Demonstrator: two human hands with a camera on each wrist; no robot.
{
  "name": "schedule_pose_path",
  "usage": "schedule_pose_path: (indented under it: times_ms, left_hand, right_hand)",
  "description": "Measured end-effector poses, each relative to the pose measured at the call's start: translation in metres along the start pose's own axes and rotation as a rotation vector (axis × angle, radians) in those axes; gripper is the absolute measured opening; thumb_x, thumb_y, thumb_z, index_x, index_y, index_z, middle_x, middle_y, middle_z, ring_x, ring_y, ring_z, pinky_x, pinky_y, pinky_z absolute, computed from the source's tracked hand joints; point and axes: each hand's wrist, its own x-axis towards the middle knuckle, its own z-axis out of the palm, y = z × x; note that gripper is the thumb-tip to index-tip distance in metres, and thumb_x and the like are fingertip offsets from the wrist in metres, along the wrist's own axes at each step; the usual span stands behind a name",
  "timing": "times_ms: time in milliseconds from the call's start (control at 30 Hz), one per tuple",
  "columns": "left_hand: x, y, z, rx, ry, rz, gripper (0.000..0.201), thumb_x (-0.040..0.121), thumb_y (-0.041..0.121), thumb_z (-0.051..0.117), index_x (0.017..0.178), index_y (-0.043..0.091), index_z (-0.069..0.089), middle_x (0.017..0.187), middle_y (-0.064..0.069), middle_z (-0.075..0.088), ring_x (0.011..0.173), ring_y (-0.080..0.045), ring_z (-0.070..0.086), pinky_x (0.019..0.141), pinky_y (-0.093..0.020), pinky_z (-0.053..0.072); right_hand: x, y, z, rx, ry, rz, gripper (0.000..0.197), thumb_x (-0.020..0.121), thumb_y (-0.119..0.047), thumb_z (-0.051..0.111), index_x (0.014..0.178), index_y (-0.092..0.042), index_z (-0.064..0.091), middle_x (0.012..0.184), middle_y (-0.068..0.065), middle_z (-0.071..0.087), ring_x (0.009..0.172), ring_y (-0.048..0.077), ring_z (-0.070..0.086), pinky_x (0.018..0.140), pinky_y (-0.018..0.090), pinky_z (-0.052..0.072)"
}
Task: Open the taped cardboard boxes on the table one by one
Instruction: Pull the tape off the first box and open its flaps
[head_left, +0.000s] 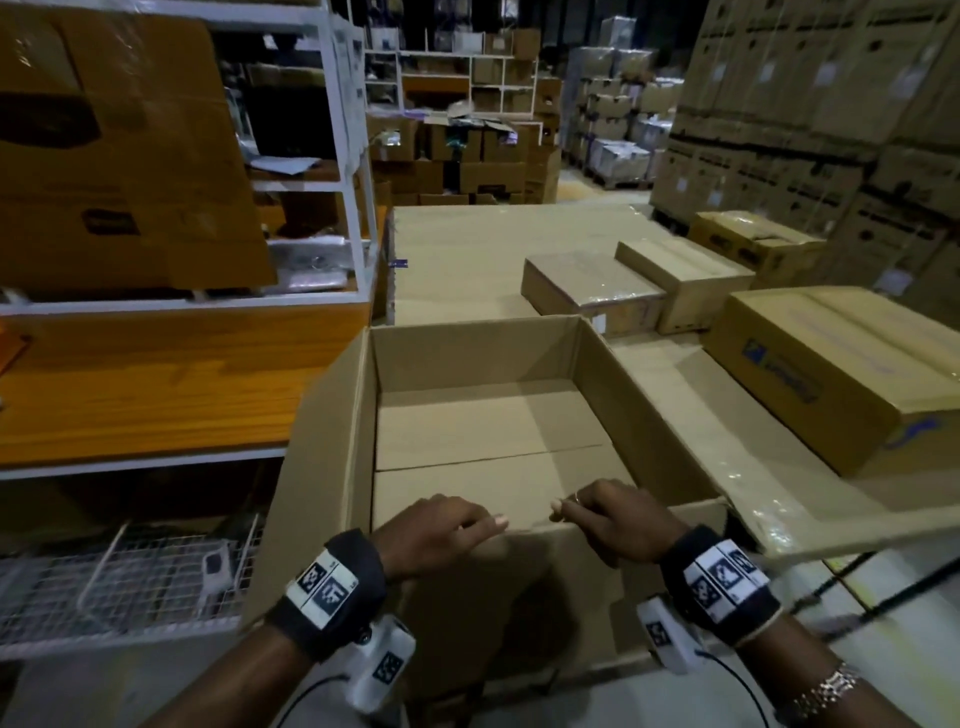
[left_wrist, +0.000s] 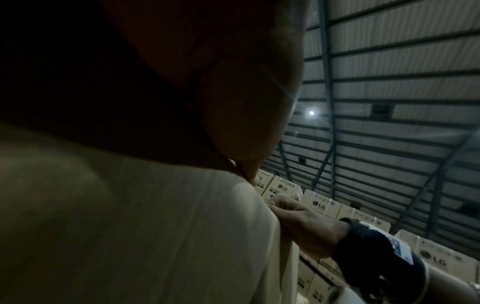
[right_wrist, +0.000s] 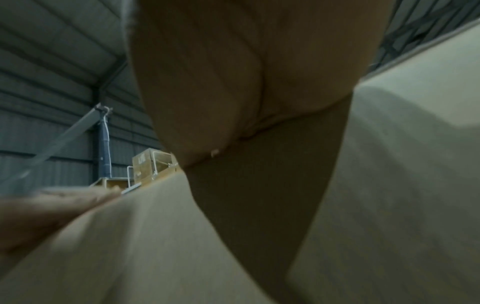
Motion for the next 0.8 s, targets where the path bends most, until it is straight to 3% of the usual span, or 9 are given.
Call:
schedule_pose_path:
  times_ms: [67, 167, 233, 333, 467, 567, 633, 700, 800]
  left_hand:
    - [0.001, -0.002, 0.002, 0.024, 0.021, 0.006, 0.047, 0.097, 0.073, 0.027, 0.071, 0.042, 0.052, 0.07, 0.014, 0.056, 0.069, -0.005, 0.053, 0.066, -0.035, 0.041]
    - [0.004, -0.004, 0.005, 0.054, 0.006, -0.025, 0.053, 0.092, 0.08, 0.021, 0.083, 0.043, 0.058, 0.084, 0.015, 0.063, 0.079, -0.007, 0.06, 0.07, -0.034, 0.043]
    - [0.005, -0.006, 0.008, 0.067, 0.009, -0.04, 0.07, 0.089, 0.084, 0.016, 0.101, 0.036, 0.066, 0.098, 0.012, 0.07, 0.088, -0.008, 0.062, 0.078, -0.036, 0.049]
    - [0.005, -0.006, 0.01, 0.098, 0.035, -0.039, 0.094, 0.081, 0.091, 0.006, 0.115, 0.031, 0.069, 0.107, 0.009, 0.073, 0.091, -0.008, 0.064, 0.084, -0.039, 0.053]
    - [0.005, 0.005, 0.007, 0.139, 0.04, -0.029, 0.073, 0.092, 0.079, 0.02, 0.115, 0.031, 0.07, 0.107, 0.007, 0.074, 0.091, -0.01, 0.065, 0.082, -0.037, 0.053]
    - [0.008, 0.011, 0.006, 0.134, 0.072, -0.047, 0.057, 0.097, 0.071, 0.033, 0.115, 0.033, 0.071, 0.104, 0.011, 0.074, 0.088, -0.006, 0.065, 0.081, -0.037, 0.055]
    - [0.013, 0.019, 0.008, 0.087, 0.126, -0.021, 0.06, 0.092, 0.076, 0.035, 0.112, 0.034, 0.072, 0.102, 0.016, 0.073, 0.086, 0.0, 0.064, 0.077, -0.034, 0.057]
    - [0.024, 0.034, 0.012, 0.061, 0.174, 0.018, 0.061, 0.087, 0.078, 0.036, 0.113, 0.035, 0.071, 0.105, 0.019, 0.072, 0.09, 0.002, 0.063, 0.076, -0.031, 0.057]
    - [0.046, 0.065, 0.018, 0.043, 0.25, 0.127, 0.055, 0.089, 0.071, 0.046, 0.127, 0.035, 0.063, 0.122, 0.018, 0.066, 0.105, -0.001, 0.06, 0.083, -0.029, 0.055]
  right_hand:
    - [-0.001, -0.001, 0.005, -0.11, 0.042, 0.054, 0.047, 0.101, -0.061, 0.04, 0.074, -0.035, 0.067, 0.081, -0.014, 0.07, 0.077, 0.008, 0.065, 0.073, 0.035, 0.05]
    - [0.005, 0.004, 0.015, -0.184, 0.088, 0.108, 0.07, 0.096, -0.074, 0.025, 0.089, -0.026, 0.076, 0.082, -0.005, 0.073, 0.076, 0.013, 0.066, 0.075, 0.036, 0.052]
    - [0.007, 0.006, 0.022, -0.202, 0.13, 0.12, 0.088, 0.089, -0.082, 0.012, 0.084, -0.021, 0.075, 0.075, -0.002, 0.071, 0.069, 0.013, 0.065, 0.073, 0.037, 0.055]
    - [0.005, 0.007, 0.03, -0.27, 0.229, 0.138, 0.096, 0.088, -0.081, 0.001, 0.072, -0.015, 0.07, 0.066, 0.002, 0.067, 0.059, 0.016, 0.062, 0.065, 0.037, 0.054]
    - [-0.002, 0.005, 0.035, -0.341, 0.303, 0.122, 0.097, 0.088, -0.077, -0.011, 0.059, -0.015, 0.058, 0.052, 0.0, 0.055, 0.048, 0.015, 0.052, 0.055, 0.034, 0.048]
    - [-0.007, 0.009, 0.03, -0.341, 0.258, 0.054, 0.084, 0.09, -0.078, -0.003, 0.065, -0.022, 0.055, 0.061, -0.005, 0.054, 0.055, 0.012, 0.05, 0.055, 0.028, 0.039]
    - [-0.009, 0.014, 0.024, -0.248, 0.266, -0.007, 0.072, 0.093, -0.076, 0.01, 0.074, -0.027, 0.06, 0.072, -0.01, 0.056, 0.064, 0.009, 0.05, 0.056, 0.023, 0.033]
    - [-0.012, 0.021, 0.017, -0.111, 0.308, -0.055, 0.068, 0.096, -0.072, 0.025, 0.091, -0.023, 0.072, 0.089, -0.008, 0.067, 0.08, 0.008, 0.056, 0.066, 0.024, 0.041]
    - [-0.02, 0.041, 0.003, -0.036, 0.405, -0.126, 0.055, 0.097, -0.059, 0.042, 0.111, -0.019, 0.076, 0.115, -0.002, 0.072, 0.105, 0.013, 0.063, 0.091, 0.033, 0.049]
